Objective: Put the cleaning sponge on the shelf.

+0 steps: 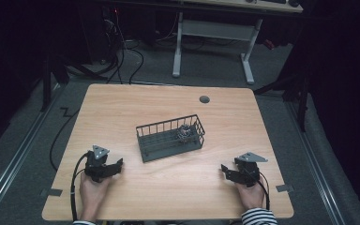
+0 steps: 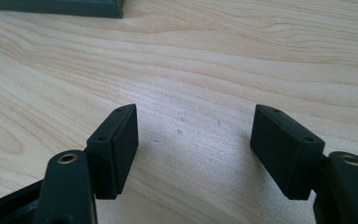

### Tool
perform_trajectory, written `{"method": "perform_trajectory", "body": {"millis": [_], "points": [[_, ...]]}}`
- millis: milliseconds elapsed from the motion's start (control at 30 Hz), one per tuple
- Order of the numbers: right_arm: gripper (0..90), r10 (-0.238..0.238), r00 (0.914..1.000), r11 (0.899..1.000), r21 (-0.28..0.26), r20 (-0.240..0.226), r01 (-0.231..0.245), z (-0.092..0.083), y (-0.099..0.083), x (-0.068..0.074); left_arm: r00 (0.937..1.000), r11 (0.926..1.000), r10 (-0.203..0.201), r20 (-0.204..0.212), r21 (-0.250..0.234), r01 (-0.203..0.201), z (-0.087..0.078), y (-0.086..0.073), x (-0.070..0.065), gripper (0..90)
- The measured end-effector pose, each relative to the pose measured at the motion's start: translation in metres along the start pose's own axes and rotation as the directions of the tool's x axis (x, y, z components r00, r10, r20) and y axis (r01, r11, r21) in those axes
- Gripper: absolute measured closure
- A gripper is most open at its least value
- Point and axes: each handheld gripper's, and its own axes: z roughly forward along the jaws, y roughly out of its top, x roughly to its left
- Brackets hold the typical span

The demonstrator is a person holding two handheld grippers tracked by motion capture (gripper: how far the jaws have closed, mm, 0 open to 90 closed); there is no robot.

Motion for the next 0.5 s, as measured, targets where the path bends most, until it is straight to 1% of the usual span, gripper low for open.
{"method": "perform_trajectory", "body": {"millis": [67,433,500], "points": [[31.9,-0.023,0.9996,1.000,0.008,0.017,0.023,0.0003,0.0000,0.0025,1.0000,1.0000,0.000,0.000,0.000,0.000,0.0000,0.0000,0.0000,24.5],[30.9,-0.029,0.9995,1.000,0.009,0.013,0.029,0.0004,0.0000,0.0024,1.0000,1.0000,0.003,0.002,0.001,-0.003,-0.0001,-0.0001,-0.0003,24.2],[28.2,-0.036,0.9993,0.999,0.010,0.007,0.036,0.0008,0.0001,0.0024,1.0000,1.0000,0.003,0.002,0.001,-0.003,-0.0002,-0.0001,-0.0003,24.2]]}}
